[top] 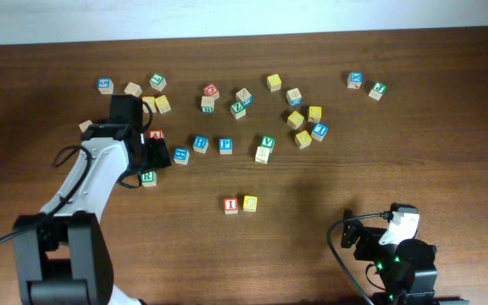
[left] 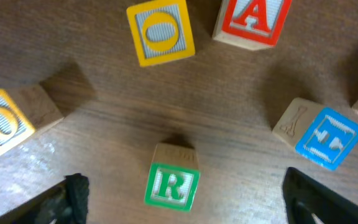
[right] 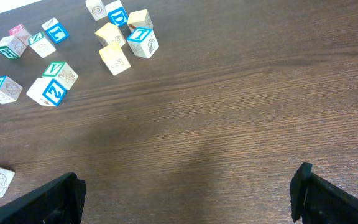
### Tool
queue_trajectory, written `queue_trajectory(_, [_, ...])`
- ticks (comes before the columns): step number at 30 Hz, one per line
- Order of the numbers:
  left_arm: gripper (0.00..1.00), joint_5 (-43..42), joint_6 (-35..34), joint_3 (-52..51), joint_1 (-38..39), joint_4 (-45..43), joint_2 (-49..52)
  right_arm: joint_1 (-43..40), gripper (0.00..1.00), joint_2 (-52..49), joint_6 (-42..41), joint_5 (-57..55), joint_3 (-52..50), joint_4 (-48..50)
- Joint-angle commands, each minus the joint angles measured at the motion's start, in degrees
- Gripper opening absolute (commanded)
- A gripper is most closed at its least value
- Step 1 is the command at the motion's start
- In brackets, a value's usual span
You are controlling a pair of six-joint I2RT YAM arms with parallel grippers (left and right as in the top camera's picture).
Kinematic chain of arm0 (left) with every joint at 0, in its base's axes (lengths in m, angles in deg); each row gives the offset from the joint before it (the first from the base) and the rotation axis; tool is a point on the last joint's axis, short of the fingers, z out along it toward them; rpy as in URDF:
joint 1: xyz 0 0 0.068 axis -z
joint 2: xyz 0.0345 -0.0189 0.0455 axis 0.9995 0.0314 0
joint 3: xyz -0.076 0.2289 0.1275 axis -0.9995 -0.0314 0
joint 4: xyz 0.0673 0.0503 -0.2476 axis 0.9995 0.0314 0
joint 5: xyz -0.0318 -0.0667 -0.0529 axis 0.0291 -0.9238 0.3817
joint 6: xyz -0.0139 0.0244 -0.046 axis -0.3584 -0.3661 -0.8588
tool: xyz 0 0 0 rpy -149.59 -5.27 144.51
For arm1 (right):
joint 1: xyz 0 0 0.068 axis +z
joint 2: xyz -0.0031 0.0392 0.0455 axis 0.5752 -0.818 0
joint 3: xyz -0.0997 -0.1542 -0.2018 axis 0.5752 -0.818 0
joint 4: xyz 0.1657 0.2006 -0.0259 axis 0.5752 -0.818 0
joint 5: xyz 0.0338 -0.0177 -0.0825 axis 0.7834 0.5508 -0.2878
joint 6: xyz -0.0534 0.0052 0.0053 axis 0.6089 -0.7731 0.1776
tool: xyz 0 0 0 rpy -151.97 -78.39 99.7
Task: Spell out ICRA
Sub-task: 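Close the left gripper on the green R block and lift it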
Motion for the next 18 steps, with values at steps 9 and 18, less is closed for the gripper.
queue_trajectory(9, [0.72,0.20,7.87,-0.46,-0.20,-2.27,9.01,-0.37,0.98,0.28,0.15,-0.68,0.20,-0.20])
queue_trajectory(18, [0.48,0.26,7.82,-0.46,-0.37,-0.59,9.01,-0.37,0.98,0.28,0.15,-0.68,0.20,-0.20])
